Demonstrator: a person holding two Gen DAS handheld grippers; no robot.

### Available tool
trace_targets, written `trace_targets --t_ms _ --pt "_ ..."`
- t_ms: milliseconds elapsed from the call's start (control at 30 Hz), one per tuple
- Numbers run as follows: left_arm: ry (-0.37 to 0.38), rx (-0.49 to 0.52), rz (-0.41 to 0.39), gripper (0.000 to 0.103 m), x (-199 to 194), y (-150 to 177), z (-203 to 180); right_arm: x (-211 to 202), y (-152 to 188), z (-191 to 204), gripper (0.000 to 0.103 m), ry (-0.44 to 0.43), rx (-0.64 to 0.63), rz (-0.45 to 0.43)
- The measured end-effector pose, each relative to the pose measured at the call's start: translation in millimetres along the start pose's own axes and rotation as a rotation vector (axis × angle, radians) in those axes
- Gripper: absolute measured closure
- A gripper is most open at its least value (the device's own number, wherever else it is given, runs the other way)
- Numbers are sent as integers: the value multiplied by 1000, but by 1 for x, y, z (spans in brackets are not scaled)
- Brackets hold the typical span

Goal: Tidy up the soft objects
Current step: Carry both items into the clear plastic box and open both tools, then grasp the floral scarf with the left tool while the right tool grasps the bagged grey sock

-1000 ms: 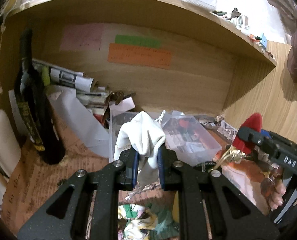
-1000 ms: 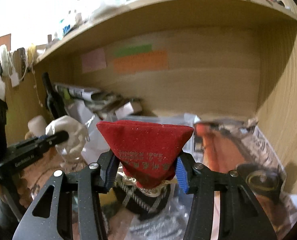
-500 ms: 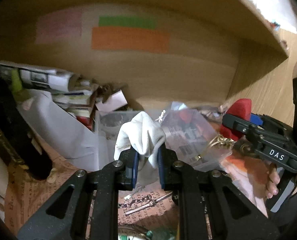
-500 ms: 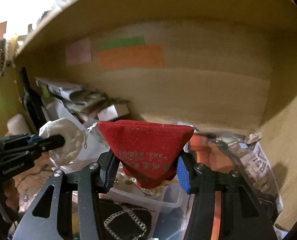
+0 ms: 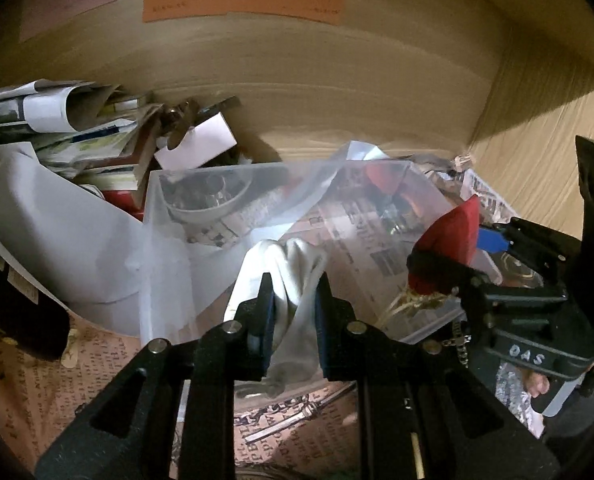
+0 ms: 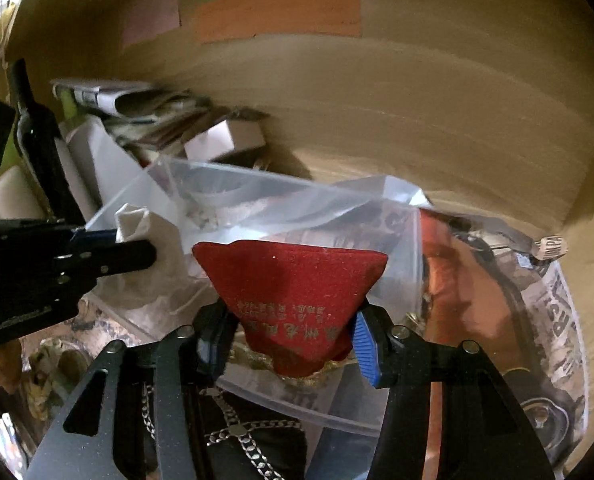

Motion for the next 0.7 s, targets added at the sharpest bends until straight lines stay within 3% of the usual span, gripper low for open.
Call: trace_targets --t_ms 67,167,600,700 --pt "-7 13 5 83 1 1 -1 0 3 2 38 -1 -2 28" --pt "-12 8 0 69 1 0 0 -5 1 2 24 23 -12 10" --pt "-84 -17 -206 32 -77 -16 18 -65 -19 14 13 60 -27 -159" --pt "-87 -27 -238 25 -95 -10 23 -84 -15 19 5 72 -35 -200"
Point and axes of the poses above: each gripper's, at about its wrist camera, not at the fingertips, and x roughly the way its jaws point, z to its left, y to its underside, the point moved 10 cm from there along x, roughly the way its jaws point, and after that the axes turned 6 degrees about -y, right-handed, at the moved point
